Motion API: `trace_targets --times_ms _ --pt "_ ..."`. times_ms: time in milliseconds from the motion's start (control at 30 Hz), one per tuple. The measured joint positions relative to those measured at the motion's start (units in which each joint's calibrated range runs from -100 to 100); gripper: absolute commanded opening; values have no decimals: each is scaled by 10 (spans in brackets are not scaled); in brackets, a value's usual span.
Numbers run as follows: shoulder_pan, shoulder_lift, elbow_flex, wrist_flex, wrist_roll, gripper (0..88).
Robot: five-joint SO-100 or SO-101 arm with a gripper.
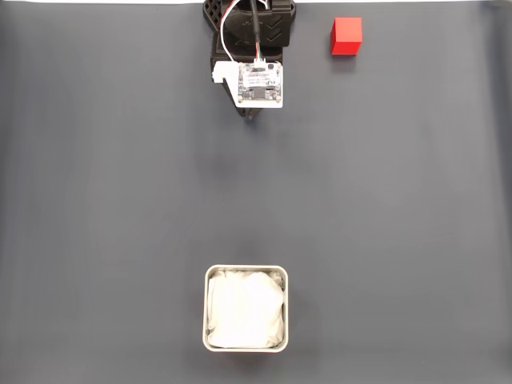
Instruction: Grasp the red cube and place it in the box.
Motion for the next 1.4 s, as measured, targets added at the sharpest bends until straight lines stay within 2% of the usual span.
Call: trace_targets --times_ms 1133,1267,1400 --pt "0 0 -3 -11 0 0" --pt "2 37 -55 -64 -1 0" --pt "-12 121 -183 -77 -9 0"
